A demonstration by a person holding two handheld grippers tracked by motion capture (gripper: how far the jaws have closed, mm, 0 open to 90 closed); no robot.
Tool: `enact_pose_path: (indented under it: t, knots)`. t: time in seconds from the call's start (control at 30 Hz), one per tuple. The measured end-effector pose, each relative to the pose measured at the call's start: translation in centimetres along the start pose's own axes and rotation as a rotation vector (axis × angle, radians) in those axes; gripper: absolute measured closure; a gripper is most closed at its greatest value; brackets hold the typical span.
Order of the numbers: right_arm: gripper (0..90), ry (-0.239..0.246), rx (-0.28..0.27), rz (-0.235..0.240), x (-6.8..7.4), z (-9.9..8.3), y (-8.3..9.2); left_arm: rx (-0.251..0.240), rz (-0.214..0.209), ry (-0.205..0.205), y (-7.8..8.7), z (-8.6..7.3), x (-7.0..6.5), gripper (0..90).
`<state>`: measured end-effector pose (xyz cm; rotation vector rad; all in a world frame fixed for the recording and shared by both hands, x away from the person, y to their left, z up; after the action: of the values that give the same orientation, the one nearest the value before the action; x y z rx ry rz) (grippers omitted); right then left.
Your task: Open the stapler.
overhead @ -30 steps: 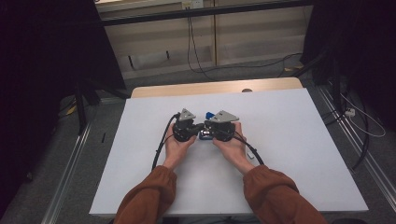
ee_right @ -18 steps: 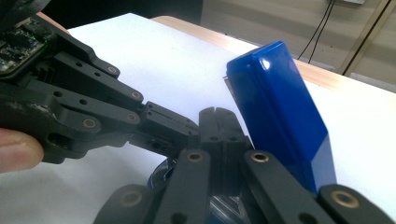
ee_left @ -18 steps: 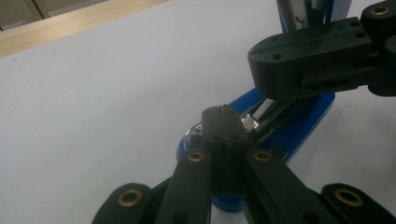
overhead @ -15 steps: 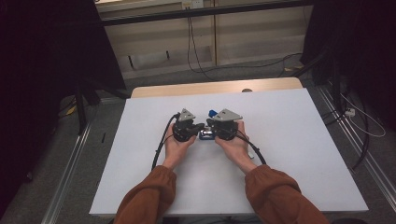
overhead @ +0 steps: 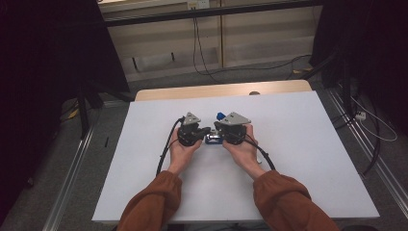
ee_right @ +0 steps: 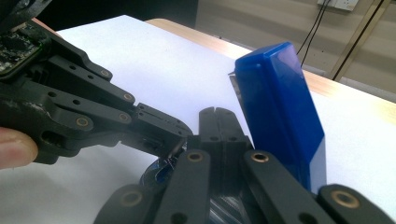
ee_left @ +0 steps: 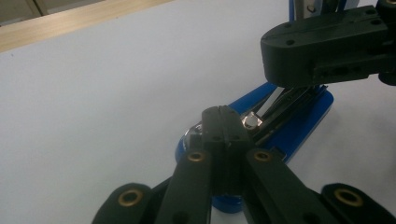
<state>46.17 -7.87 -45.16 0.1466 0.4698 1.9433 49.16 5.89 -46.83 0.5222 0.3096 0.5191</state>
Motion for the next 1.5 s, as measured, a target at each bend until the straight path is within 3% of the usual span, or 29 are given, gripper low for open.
enact_pose_path:
  t: [0.4, 0.47, 0.53, 1.4, 1.5]
  knots:
    - [90.0, 0.003, -0.001, -0.015, 0.1, 0.0, 0.2, 0.004, 0.01, -0.02, 0.0, 0.0, -0.1, 90.0]
    - [90.0, 0.016, -0.02, -0.054, -0.2, 0.2, 0.4, 0.004, 0.004, -0.017, 0.0, 0.0, -0.1, 90.0]
    - [90.0, -0.014, -0.023, -0.046, -0.5, 0.3, 0.4, 0.007, 0.005, -0.019, 0.0, 0.0, -0.1, 90.0]
    - [90.0, -0.032, -0.029, -0.067, -2.0, 0.5, 1.3, 0.002, 0.006, -0.023, 0.0, 0.0, -0.1, 90.0]
    - [90.0, -0.029, -0.044, -0.087, -2.3, 0.7, 1.6, 0.003, 0.007, -0.024, 0.0, 0.0, -0.1, 90.0]
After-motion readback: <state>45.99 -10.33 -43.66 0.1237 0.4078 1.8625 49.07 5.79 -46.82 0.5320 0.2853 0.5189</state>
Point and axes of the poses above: each handheld gripper's, and its own axes: y roughly backward along the jaws, z roughly out of its top, x roughly to its left, the point moved 4 cm from there along -y, roughly forward along the jaws, and after that the axes turned 8 degrees about -z, right-handed, at the moved point
